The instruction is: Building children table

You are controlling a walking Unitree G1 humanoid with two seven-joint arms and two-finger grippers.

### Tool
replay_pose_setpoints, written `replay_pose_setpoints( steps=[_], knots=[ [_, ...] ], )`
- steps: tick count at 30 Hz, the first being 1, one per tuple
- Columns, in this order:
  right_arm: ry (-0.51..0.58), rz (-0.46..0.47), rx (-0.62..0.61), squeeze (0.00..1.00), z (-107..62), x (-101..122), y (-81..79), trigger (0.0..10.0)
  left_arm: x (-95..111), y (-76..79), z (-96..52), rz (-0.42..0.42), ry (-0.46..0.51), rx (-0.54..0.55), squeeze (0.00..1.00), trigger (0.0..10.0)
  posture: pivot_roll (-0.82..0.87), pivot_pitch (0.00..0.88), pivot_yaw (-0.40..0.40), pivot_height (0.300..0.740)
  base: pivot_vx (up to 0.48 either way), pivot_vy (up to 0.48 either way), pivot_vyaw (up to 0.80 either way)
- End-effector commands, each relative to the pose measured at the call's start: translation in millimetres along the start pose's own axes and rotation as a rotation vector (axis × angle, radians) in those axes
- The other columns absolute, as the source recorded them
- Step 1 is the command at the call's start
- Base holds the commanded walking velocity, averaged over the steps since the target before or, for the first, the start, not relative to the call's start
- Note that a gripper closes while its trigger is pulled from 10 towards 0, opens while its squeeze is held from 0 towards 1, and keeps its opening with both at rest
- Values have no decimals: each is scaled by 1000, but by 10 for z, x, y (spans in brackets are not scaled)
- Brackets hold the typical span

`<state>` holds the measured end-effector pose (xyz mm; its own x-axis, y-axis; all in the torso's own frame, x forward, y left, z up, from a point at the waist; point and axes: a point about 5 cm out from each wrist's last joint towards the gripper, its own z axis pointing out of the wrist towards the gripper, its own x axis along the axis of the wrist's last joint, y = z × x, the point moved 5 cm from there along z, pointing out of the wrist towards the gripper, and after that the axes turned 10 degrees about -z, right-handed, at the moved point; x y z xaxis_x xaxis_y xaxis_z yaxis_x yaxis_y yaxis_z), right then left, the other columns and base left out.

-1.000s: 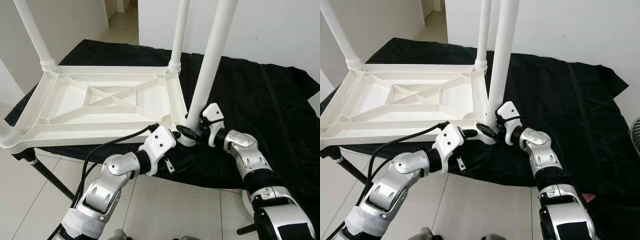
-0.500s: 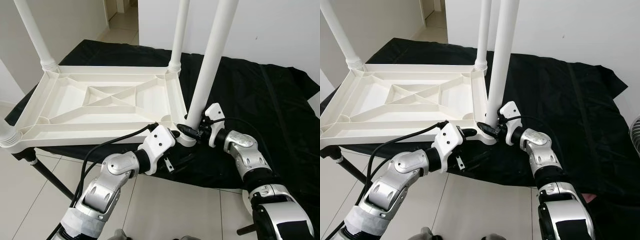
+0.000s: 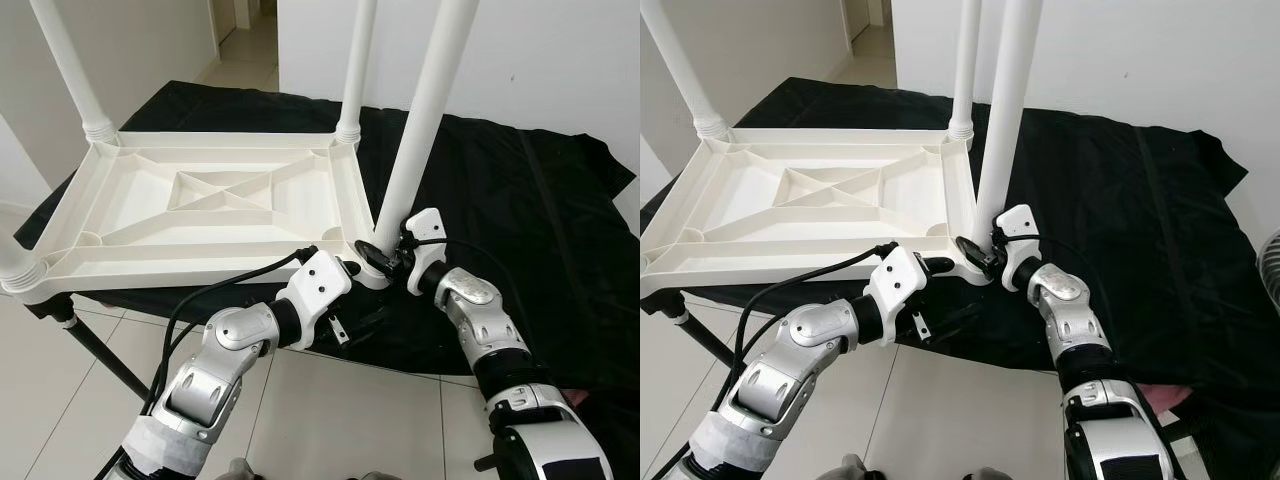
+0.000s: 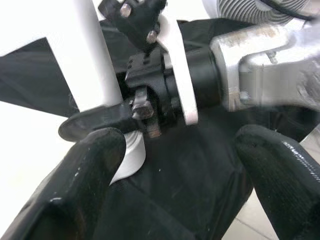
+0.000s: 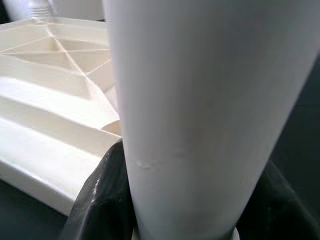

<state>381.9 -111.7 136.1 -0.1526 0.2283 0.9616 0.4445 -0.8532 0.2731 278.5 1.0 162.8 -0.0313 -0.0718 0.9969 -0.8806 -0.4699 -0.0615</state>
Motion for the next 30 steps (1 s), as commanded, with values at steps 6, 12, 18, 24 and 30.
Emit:
replay_pose_setpoints(
  steps=[6,12,18,24,30],
  knots=[
    [-13,24,-210,0,-37,64,-62,10000,14,-57,24,7,7,47,0,10000,-61,13,-2,740,0,0,0],
    [-55,6,-425,0,-130,55,-68,10000,27,-55,30,7,10,45,0,10000,-54,27,-2,740,0,0,0],
    [-56,19,-454,0,-160,82,-57,10000,22,-58,20,5,9,48,0,10000,-57,31,2,740,0,0,0],
    [-32,51,-435,1000,-172,141,-26,10000,22,-54,24,4,8,48,0,10000,-58,34,2,740,0,0,0],
    [2,100,-220,0,-122,150,-60,10000,30,-71,25,6,9,50,0,10000,-61,31,3,740,0,0,0]
  ],
)
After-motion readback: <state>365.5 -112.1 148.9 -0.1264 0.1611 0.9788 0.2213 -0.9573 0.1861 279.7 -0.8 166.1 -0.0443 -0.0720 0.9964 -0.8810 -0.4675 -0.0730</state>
